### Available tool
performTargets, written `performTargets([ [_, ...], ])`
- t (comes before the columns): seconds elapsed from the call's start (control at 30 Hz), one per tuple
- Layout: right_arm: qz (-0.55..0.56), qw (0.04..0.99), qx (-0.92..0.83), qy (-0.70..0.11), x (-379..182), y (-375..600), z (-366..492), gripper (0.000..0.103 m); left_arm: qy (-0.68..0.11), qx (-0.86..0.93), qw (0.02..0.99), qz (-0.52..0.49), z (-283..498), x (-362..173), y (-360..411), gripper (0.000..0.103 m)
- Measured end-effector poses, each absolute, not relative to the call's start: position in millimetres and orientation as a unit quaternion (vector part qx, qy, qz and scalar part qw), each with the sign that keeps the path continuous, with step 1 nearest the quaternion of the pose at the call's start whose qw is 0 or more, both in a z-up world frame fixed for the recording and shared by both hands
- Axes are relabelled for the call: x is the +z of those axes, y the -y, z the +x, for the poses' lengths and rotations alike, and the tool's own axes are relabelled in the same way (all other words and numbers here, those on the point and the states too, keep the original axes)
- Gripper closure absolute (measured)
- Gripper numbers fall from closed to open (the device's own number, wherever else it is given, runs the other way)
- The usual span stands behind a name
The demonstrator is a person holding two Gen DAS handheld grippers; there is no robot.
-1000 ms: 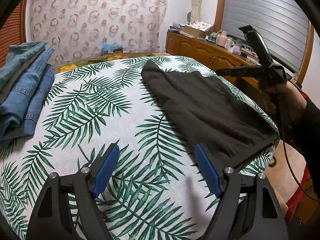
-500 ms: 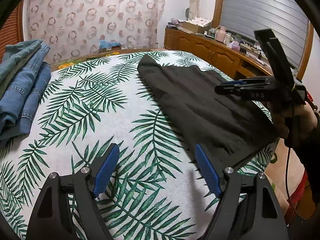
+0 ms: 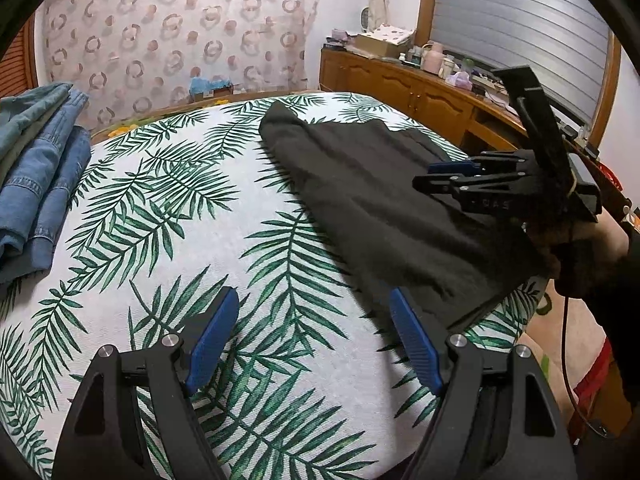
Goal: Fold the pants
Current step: 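Open the right tool and release the folded black garment, then grasp the black garment end with the left tool while the right tool grasps beside it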
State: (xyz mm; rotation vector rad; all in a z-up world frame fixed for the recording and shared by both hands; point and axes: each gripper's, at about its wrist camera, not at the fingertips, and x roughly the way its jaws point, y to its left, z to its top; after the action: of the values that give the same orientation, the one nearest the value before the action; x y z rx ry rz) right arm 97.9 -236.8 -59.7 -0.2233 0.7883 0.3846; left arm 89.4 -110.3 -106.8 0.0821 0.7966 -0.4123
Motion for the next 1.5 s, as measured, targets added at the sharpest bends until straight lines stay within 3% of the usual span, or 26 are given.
performTargets([
  [0.3,-0.105,0.902,0.164,-0.385,-52,232,80,0.065,-0.383,-0.227,0.894,0.048,84,-102,118,0.024],
  [0.57,-0.075,0.910,0.158,-0.375,-51,258,22,0.065,-0.387,-0.268,0.881,0.053,73,-100,131,0.041],
  [0.83,-0.030,0.916,0.145,-0.373,-52,283,-9,0.065,-0.392,-0.300,0.867,0.069,63,-103,143,0.066],
  [1.0,-0.027,0.915,0.150,-0.373,-55,285,-13,0.065,-0.404,-0.302,0.860,0.084,62,-108,146,0.073],
  [1.33,-0.019,0.915,0.151,-0.373,-57,289,-21,0.065,-0.409,-0.310,0.853,0.094,63,-109,150,0.073],
  [1.43,-0.016,0.914,0.150,-0.378,-59,289,-21,0.065,-0.388,-0.314,0.861,0.094,59,-104,149,0.085],
  [1.5,-0.013,0.913,0.148,-0.379,-59,290,-21,0.065,-0.374,-0.322,0.865,0.089,55,-96,147,0.087],
])
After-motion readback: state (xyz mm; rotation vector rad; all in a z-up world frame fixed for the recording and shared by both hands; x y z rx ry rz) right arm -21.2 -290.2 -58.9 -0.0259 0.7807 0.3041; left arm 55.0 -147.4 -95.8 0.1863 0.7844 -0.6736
